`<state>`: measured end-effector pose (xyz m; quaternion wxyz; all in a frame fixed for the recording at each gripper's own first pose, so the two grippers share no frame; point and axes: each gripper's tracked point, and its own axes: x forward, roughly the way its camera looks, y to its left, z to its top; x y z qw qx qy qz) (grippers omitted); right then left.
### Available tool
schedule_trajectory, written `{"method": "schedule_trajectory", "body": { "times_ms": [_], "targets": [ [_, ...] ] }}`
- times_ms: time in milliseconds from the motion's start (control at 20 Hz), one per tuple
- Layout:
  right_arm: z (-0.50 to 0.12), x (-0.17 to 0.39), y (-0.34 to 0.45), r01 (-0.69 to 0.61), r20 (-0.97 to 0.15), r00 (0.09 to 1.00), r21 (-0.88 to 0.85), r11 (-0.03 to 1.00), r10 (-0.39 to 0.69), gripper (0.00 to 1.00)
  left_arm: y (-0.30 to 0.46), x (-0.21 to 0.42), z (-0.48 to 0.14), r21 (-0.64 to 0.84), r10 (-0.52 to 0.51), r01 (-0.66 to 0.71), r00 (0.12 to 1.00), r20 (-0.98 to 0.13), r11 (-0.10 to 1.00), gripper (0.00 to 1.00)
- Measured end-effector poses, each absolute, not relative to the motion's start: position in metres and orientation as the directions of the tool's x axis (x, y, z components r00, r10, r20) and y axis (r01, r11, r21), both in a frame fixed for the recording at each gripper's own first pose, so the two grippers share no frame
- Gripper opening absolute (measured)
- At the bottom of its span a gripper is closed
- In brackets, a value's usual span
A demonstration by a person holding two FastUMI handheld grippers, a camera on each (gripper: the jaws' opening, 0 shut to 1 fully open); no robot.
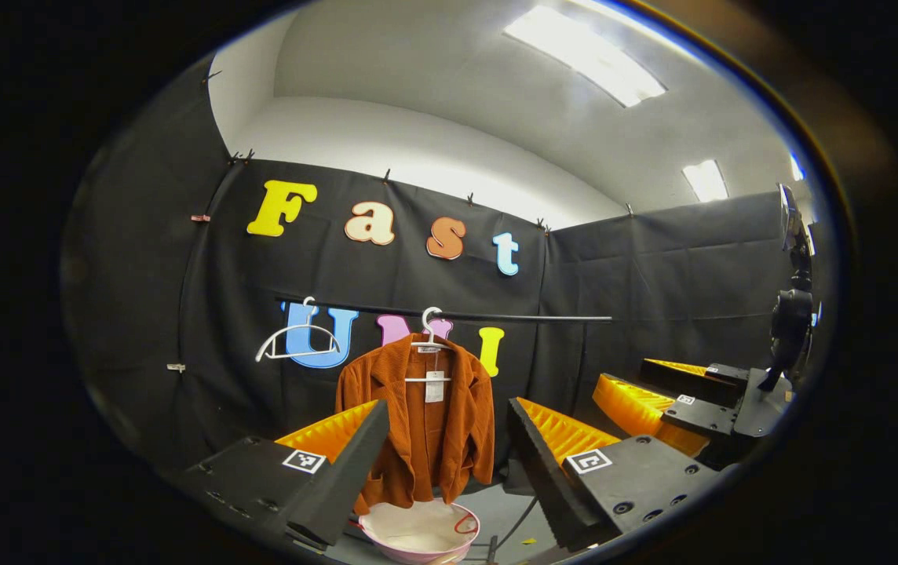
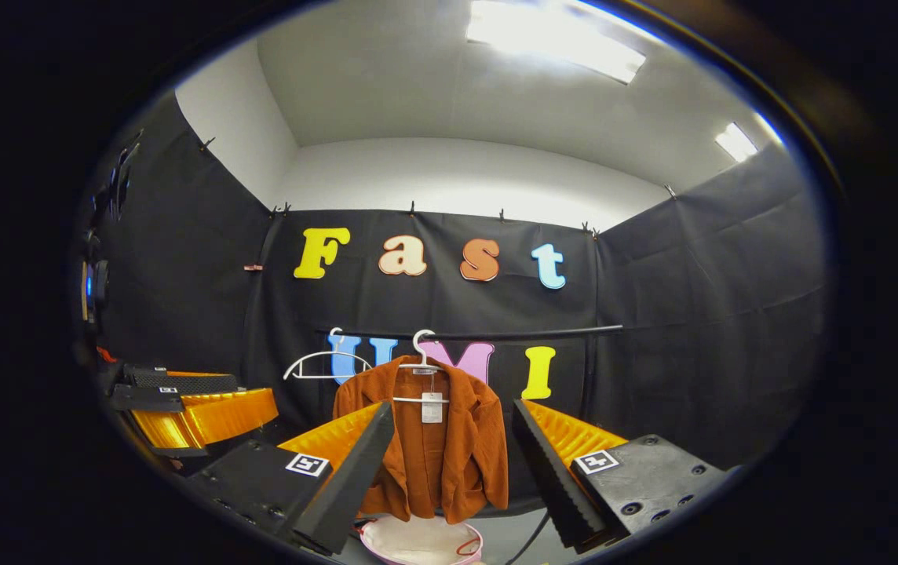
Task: Grasp the clothes on the hanger with both hands and then place them into the laundry hamper below.
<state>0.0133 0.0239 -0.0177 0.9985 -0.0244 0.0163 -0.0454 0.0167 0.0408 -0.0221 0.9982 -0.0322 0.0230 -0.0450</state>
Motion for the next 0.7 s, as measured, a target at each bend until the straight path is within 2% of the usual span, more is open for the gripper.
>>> {"method": "schedule_trajectory", "body": {
  "times_ms": [350,700],
  "targets": [
    [-0.051,0.054,0.02,0.097,-0.069,0.992,-0.056,0.994,-0.101,0.97,0.056,0.054,-0.038,-0.085,-0.081,0.076,0.995,-0.054,0.993,0.95],
    [-0.088,0.163,0.007,0.0,-0.074,0.997,-0.007,1.0,-0.001,0.97,0.061,0.149,-0.064,-0.078,-0.011,0.006,0.997,-0.073,0.997,0.95]
  ]
}}
